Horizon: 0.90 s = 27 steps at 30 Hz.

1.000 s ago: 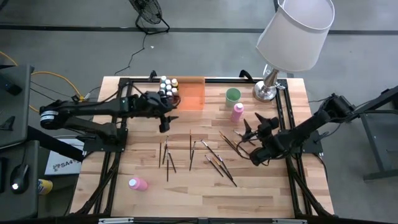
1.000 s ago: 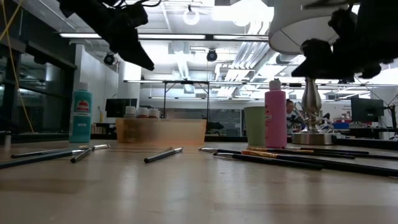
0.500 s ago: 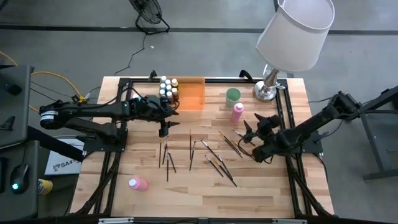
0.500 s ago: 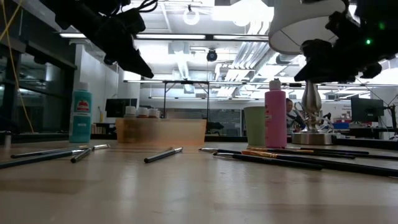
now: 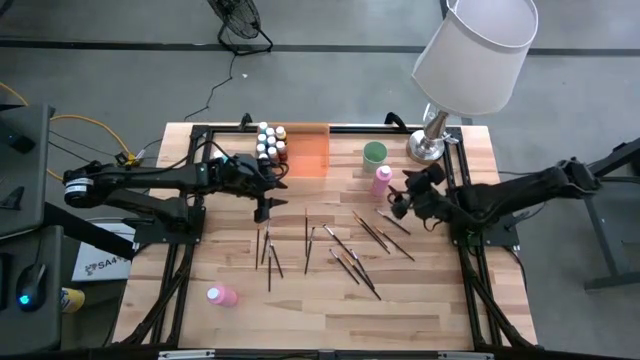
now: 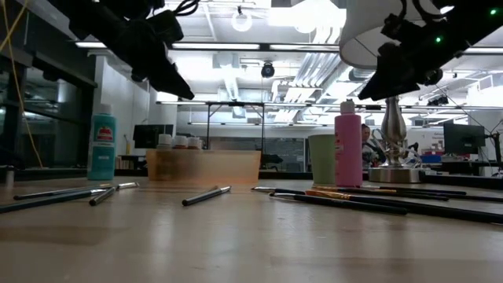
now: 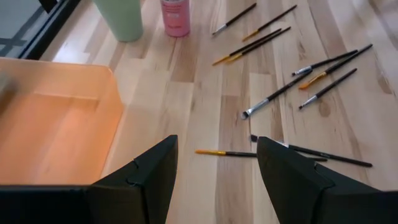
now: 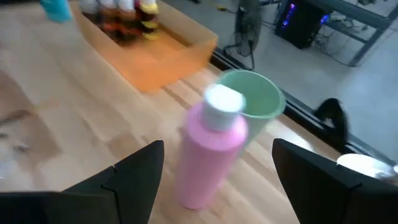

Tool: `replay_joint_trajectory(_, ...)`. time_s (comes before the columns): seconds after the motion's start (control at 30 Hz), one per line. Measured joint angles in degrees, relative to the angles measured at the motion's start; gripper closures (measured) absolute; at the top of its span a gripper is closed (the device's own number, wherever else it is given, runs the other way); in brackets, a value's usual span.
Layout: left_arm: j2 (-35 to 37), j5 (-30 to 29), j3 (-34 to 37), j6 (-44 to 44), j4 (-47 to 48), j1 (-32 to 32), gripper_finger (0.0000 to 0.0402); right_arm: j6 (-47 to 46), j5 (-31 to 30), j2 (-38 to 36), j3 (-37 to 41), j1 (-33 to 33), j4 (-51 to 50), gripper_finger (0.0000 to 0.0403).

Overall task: Pick & Place Paint Supplies
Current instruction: Put the large pink paint bottle into the orange bin

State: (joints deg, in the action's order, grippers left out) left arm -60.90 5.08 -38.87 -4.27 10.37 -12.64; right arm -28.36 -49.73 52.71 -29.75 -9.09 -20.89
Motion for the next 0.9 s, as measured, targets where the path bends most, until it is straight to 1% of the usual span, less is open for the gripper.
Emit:
replay_joint_trajectory(0.13,0.00,0.51,0.00,0.08,0.57,0.00,0.0188,3.35,0.67,-1.84,1.49,2.85,2.05,0.0110)
replay_joint_trajectory(0.3,0.00,1.94,0.00,0.10,0.05,0.00,0.0188,7.58,6.35,-1.30,6.26,6.55,14.04,0.0110)
replay_joint_trajectory(0.5,0.00,2.06,0.00,0.08,0.53,0.00,0.0188,13.56,5.00,-0.90,12.22,9.24,30.55,0.0110)
replay_joint_trajectory(0.63,0.00,2.04,0.00,0.08,0.47,0.00,0.0188,14.72,6.10,-0.86,13.87,10.78,35.36,0.0110)
replay_joint_trajectory(0.77,-0.02,2.04,0.00,0.08,-0.02,0.00,0.0188,15.35,9.75,0.84,15.83,12.68,40.70,0.0110)
replay_joint_trajectory(0.9,-0.02,2.04,0.00,0.09,0.04,0.00,0.0188,17.31,11.93,4.17,16.07,14.15,47.13,0.0110)
